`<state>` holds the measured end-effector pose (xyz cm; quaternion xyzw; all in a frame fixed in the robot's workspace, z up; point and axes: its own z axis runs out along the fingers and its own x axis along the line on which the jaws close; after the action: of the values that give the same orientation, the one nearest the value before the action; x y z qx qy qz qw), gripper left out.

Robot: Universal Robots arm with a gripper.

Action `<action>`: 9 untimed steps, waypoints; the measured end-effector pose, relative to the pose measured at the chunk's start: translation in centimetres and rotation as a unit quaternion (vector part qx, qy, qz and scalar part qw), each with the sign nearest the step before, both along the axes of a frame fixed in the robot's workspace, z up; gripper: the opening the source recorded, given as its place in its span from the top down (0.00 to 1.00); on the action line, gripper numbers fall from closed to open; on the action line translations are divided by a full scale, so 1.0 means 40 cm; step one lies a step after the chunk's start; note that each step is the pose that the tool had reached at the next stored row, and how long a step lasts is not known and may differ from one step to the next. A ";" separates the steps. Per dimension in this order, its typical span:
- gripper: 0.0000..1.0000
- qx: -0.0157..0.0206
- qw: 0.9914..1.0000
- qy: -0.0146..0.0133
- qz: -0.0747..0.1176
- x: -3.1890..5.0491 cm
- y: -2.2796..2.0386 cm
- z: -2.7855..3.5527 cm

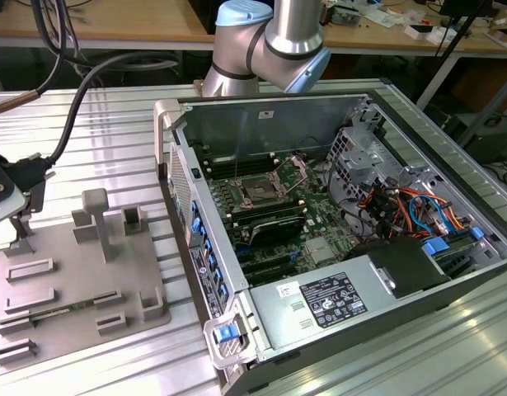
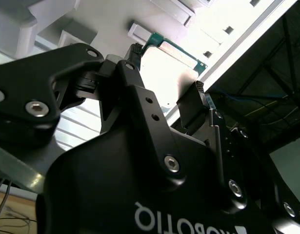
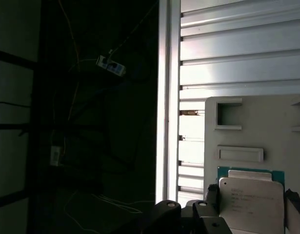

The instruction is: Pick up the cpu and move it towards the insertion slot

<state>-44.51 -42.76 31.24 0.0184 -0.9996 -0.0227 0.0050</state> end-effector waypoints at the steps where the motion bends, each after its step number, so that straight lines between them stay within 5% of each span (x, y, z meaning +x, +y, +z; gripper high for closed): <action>1: 0.45 0.000 1.000 0.000 0.000 0.000 0.000 0.002; 9: 0.45 0.000 1.000 0.000 0.000 0.000 0.000 0.018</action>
<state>-44.51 -42.76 31.98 0.0184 -0.9996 -0.0227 0.0050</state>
